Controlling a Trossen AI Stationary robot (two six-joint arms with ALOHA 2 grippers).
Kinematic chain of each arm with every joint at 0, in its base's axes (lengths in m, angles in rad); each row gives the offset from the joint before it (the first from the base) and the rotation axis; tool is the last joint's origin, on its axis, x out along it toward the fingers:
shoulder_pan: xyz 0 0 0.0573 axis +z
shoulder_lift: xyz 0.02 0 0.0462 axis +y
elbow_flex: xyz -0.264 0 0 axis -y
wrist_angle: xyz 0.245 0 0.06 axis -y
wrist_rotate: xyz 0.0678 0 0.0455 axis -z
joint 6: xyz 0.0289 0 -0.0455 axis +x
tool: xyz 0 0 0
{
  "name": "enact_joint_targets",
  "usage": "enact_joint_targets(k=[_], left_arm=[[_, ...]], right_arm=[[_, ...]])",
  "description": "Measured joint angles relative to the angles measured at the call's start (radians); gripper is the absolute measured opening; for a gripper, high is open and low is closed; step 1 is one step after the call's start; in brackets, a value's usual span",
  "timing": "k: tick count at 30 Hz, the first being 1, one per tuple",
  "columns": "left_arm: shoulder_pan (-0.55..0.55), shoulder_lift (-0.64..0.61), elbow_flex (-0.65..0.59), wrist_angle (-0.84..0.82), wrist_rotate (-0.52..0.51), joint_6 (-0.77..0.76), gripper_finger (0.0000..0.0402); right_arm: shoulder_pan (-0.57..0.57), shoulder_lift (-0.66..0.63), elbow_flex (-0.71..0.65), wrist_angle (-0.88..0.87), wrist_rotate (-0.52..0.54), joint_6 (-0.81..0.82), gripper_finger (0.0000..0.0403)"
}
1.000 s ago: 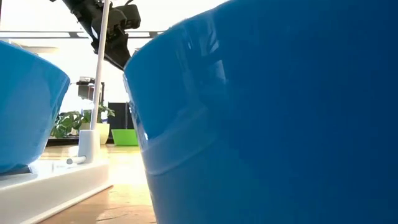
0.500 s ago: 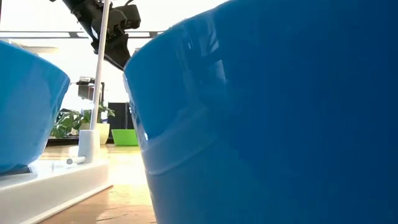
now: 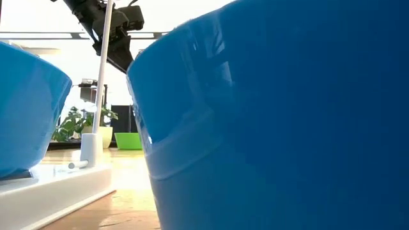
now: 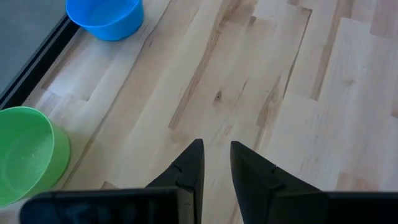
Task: Pick & Place Mini bowls
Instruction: Stack the left green bowl on the green bowl on the shelf
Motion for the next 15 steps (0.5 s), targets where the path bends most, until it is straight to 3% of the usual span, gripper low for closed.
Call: enact_joint_targets(k=[9, 15], left_arm=[[0.028, 0.000, 0.000, 0.000, -0.002, -0.005, 0.0071], [0.132, 0.000, 0.000, -0.001, -0.003, -0.009, 0.0071]], right_arm=[[0.000, 0.000, 0.000, 0.000, 0.000, 0.000, 0.0075], [0.000, 0.000, 0.000, 0.000, 0.000, 0.000, 0.0075]])
